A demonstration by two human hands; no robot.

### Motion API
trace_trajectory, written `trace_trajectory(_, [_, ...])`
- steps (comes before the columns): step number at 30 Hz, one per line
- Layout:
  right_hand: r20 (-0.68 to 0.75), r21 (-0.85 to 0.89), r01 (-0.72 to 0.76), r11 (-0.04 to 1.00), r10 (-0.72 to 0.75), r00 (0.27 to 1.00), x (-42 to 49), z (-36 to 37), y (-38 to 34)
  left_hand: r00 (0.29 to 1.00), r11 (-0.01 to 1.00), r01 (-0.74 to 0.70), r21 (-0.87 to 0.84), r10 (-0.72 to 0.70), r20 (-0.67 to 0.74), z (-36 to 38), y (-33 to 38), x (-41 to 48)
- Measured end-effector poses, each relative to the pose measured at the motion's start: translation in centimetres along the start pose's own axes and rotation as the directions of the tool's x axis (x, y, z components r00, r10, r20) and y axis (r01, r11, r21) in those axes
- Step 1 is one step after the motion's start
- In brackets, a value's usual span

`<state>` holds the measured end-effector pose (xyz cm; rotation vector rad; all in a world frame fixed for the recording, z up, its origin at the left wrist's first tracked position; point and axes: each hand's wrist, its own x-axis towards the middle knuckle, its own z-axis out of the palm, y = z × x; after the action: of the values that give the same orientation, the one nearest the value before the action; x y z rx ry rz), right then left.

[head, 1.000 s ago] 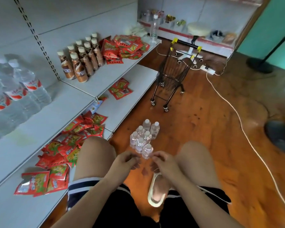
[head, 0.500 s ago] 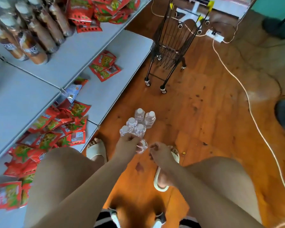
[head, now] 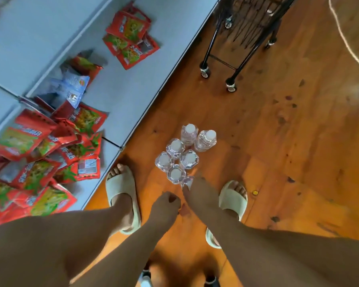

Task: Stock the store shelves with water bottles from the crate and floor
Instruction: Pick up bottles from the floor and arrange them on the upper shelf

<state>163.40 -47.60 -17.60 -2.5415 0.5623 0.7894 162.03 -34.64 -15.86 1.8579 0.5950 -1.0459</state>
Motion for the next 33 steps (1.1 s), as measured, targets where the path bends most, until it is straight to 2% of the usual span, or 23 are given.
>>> trace_trajectory(5, [0.100, -0.025, 0.036, 0.999, -0.033, 0.994, -1.1, -1.6, 1.4, 0.998, 0.982, -0.053, 0.182, 0.045, 0.044, -0.2, -0.6, -1.8])
trace_trajectory(7, [0.098, 0.017, 0.056, 0.998, -0.057, 0.994, -2.5, -3.7, 1.7, 0.995, 0.970, -0.095, 0.222, 0.085, 0.057, -0.5, -0.2, -2.7])
trace_trajectory(11, [0.027, 0.113, 0.141, 0.984, -0.145, 0.989, -6.3, -9.1, 2.4, 0.966, 0.913, -0.260, 0.315, 0.246, 0.086, -1.3, 1.1, -5.1])
trace_trajectory(14, [-0.061, 0.276, 0.224, 0.935, -0.216, 0.975, -9.4, -13.7, 3.7, 0.918, 0.837, -0.396, 0.378, 0.344, 0.200, -1.8, 1.4, -7.9])
trace_trajectory(17, [-0.121, 0.396, 0.197, 0.897, -0.162, 0.979, -13.1, -18.1, 3.8, 0.848, 0.811, -0.516, 0.275, 0.439, 0.297, -2.5, 2.6, -12.3])
trace_trajectory(19, [-0.170, 0.474, 0.164, 0.865, -0.092, 0.981, -15.3, -20.5, 3.1, 0.832, 0.847, -0.516, 0.127, 0.460, 0.312, -2.1, 2.3, -14.6])
trace_trajectory(20, [-0.174, 0.509, 0.151, 0.847, -0.071, 0.982, -16.4, -21.5, 2.8, 0.825, 0.834, -0.536, 0.129, 0.485, 0.289, -2.2, -0.2, -11.7])
trace_trajectory(22, [-0.125, 0.593, 0.145, 0.792, -0.088, 0.988, -19.1, -23.1, 2.1, 0.799, 0.796, -0.576, 0.186, 0.500, 0.335, -3.1, -7.0, -2.5])
trace_trajectory(24, [-0.106, 0.673, 0.163, 0.721, -0.123, 0.987, -21.9, -23.8, 1.6, 0.763, 0.757, -0.638, 0.141, 0.598, 0.244, -5.1, -7.1, -2.7])
trace_trajectory(25, [-0.128, 0.706, 0.186, 0.683, -0.135, 0.983, -23.3, -24.1, 1.2, 0.741, 0.723, -0.671, 0.165, 0.641, 0.202, -6.1, -5.0, -7.5])
trace_trajectory(27, [-0.184, 0.784, 0.233, 0.575, -0.143, 0.972, -25.7, -23.9, 0.2, 0.686, 0.677, -0.728, 0.112, 0.712, 0.150, -7.1, 2.0, -23.8])
trace_trajectory(28, [-0.208, 0.818, 0.251, 0.517, -0.140, 0.968, -26.8, -23.7, -0.3, 0.652, 0.655, -0.754, 0.046, 0.737, 0.179, -7.4, 2.8, -28.2])
trace_trajectory(30, [-0.243, 0.863, 0.293, 0.412, -0.170, 0.955, -28.8, -22.9, -1.4, 0.586, 0.602, -0.790, -0.118, 0.797, 0.142, -6.7, 2.7, -33.0])
trace_trajectory(33, [-0.288, 0.849, 0.393, 0.353, -0.316, 0.904, -31.8, -22.2, -3.6, 0.623, 0.610, -0.764, -0.211, 0.782, 0.007, -8.4, 3.6, -35.2])
